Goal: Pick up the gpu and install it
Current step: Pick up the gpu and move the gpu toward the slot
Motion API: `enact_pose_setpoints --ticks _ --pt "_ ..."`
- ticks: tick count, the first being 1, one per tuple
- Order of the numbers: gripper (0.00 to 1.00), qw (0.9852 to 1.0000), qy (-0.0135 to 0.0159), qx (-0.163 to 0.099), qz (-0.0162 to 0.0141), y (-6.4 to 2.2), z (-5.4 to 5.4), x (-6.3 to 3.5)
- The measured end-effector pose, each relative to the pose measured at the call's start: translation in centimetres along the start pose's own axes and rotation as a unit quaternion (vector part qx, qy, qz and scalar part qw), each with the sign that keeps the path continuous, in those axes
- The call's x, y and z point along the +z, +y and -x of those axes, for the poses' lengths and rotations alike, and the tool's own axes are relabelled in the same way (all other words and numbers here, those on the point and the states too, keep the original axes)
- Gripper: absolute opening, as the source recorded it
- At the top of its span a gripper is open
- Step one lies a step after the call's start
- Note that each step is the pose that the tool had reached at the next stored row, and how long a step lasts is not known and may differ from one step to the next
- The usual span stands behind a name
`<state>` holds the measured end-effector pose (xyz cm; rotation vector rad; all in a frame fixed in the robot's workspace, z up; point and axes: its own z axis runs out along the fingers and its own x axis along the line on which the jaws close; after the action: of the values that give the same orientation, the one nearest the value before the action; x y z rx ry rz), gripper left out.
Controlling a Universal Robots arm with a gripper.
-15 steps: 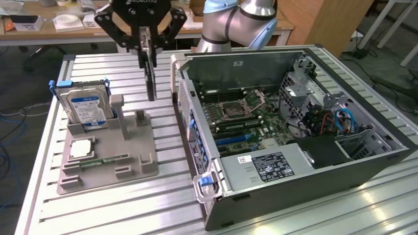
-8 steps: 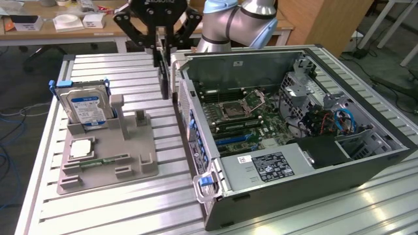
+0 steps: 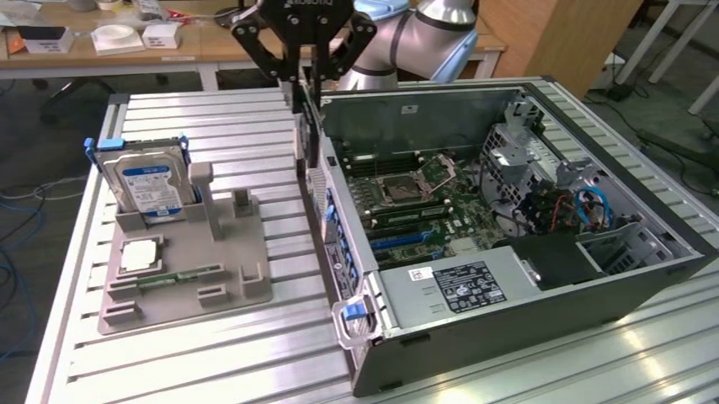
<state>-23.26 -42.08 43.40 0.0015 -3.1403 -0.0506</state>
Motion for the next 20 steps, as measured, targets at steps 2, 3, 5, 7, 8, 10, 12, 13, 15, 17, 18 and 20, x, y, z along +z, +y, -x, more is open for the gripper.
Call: enact_pose_setpoints --ticks 2,3,5,7,8,10,12,13,15,17,18,20 --pt "0.26 1.0 0.0001 0.0 -0.0001 0.0 0.7 -0.01" --pt "0.26 1.0 0.0001 0.0 -0.0001 -0.01 1.1 -0.01" --pt "0.26 1.0 0.0001 0.0 0.0 0.0 1.8 -0.01" --pt "0.26 1.0 0.0002 0.0 0.0 0.0 2.5 -0.02" --pt "0.26 1.0 0.0002 0.0 0.0 0.0 2.8 -0.02" --pt "0.26 1.0 0.0003 0.0 -0.0001 0.0 3.4 -0.03" --pt "0.26 1.0 0.0003 0.0 0.0 0.0 4.0 -0.03" --pt "0.26 1.0 0.0003 0.001 -0.0001 0.0 4.3 -0.03" --pt "0.26 1.0 0.0002 0.001 0.0 -0.01 4.9 -0.03" --pt "0.26 1.0 0.0002 0.001 0.0 0.0 5.5 -0.03" --pt "0.26 1.0 0.0002 0.001 0.0 0.0 5.8 -0.03" --pt "0.26 1.0 0.0002 0.002 0.0 -0.01 6.4 -0.03"
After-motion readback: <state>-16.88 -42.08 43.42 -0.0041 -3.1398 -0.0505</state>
